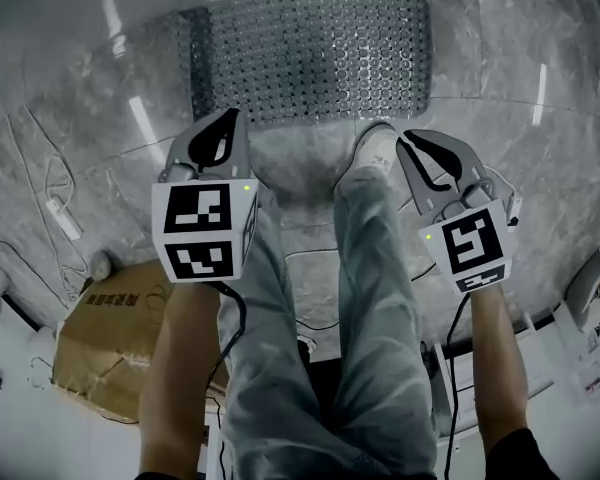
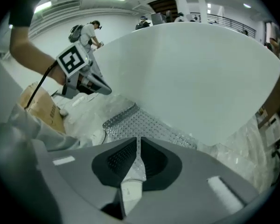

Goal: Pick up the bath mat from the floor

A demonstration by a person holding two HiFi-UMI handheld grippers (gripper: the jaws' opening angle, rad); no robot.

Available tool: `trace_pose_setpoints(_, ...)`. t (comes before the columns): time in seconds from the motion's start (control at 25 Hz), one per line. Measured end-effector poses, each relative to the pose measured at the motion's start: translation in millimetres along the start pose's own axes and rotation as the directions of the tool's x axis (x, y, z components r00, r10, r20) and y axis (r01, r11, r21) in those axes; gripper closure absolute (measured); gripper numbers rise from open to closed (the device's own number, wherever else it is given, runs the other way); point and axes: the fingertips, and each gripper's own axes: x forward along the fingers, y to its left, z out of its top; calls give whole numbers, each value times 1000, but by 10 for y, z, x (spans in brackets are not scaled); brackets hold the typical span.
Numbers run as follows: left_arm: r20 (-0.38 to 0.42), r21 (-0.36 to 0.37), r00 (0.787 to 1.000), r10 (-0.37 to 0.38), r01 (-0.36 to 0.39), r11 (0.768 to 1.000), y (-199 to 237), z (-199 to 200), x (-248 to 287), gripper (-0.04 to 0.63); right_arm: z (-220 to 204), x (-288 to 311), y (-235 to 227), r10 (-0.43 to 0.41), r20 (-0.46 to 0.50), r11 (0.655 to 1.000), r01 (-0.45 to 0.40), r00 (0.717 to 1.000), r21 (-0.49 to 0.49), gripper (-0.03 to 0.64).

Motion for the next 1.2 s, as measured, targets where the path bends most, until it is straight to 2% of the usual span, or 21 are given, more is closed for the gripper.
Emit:
trace_pose_setpoints(0.08,-3,-17,1000,-4,4,1000,33,-77,133,591,-105,128,18,10,-8,1000,-10,1000,-26,573)
trace_pose_setpoints(0.32,-46,-50,999,-21,19,999,157,-291,563,579,-332,493,-156,37,21,994,-38,999,98,486)
trace_pose_setpoints(0.56,-121,-63,992,-26,18,998,382,-521,886,481,-539,774,-341,47,-4,985,-46,999,163,455)
trace_pose_setpoints(0.68,-161,-100,987,-24,8,995,534,-635,1044,383,-573,941,-469,71,36,962,-78,997,262,383)
trace_pose_setpoints(0.96,-216,-231,976,33,-84,969,1006,-976,1437,247,-795,1299,-929,22,4,942,-22,1000,336,379)
trace_pose_setpoints(1.08,-233,-225,971,48,-102,969,1138,-1044,1565,238,-916,1447,-1168,-8,-38,935,21,999,355,397)
trace_pose_setpoints(1.2,-251,-195,966,64,-116,974,1240,-1121,1655,238,-1057,1554,-1376,-20,-69,912,46,997,407,396)
